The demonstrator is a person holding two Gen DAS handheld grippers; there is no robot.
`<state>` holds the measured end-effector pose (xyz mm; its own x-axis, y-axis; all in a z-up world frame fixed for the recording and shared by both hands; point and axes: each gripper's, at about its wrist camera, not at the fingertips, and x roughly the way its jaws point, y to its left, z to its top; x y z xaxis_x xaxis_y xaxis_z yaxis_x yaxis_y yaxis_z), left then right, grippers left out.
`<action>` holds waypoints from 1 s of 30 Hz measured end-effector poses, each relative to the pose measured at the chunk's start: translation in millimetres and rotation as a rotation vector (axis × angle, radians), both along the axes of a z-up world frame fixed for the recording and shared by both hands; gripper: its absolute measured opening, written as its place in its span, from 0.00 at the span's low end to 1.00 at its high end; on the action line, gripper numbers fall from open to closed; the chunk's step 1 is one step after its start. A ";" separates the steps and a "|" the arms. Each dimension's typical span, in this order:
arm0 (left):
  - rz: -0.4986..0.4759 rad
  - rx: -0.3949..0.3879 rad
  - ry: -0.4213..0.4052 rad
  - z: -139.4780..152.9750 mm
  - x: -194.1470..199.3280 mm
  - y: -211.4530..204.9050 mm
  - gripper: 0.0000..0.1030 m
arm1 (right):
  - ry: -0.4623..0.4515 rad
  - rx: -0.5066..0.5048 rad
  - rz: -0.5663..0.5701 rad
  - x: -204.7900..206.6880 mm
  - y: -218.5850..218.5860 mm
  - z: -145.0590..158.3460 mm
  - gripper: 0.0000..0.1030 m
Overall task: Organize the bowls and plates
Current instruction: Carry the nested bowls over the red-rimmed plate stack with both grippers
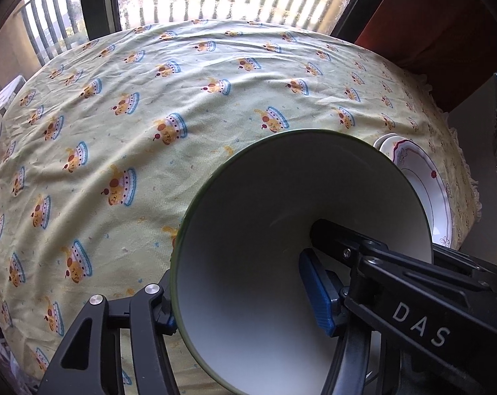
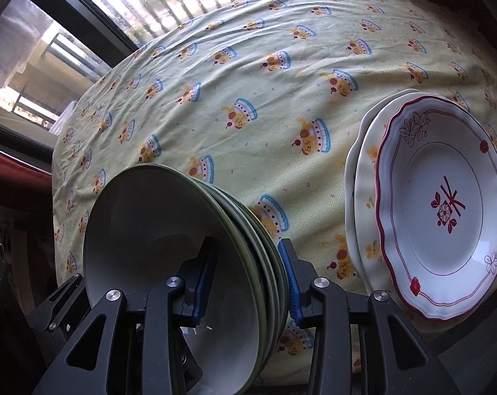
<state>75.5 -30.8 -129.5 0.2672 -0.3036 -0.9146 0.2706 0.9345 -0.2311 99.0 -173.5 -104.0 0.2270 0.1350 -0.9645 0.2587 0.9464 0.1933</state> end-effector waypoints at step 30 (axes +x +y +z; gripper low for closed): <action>0.135 -0.030 -0.098 60.9 -31.5 -52.0 0.58 | -0.130 -0.026 0.102 -18.3 -42.4 75.3 0.40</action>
<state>44.0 -82.8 -68.6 0.3949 -0.2861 -0.8730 0.1657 0.9569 -0.2386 80.7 -215.9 -28.6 0.3361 0.1394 -0.9314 0.1358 0.9715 0.1944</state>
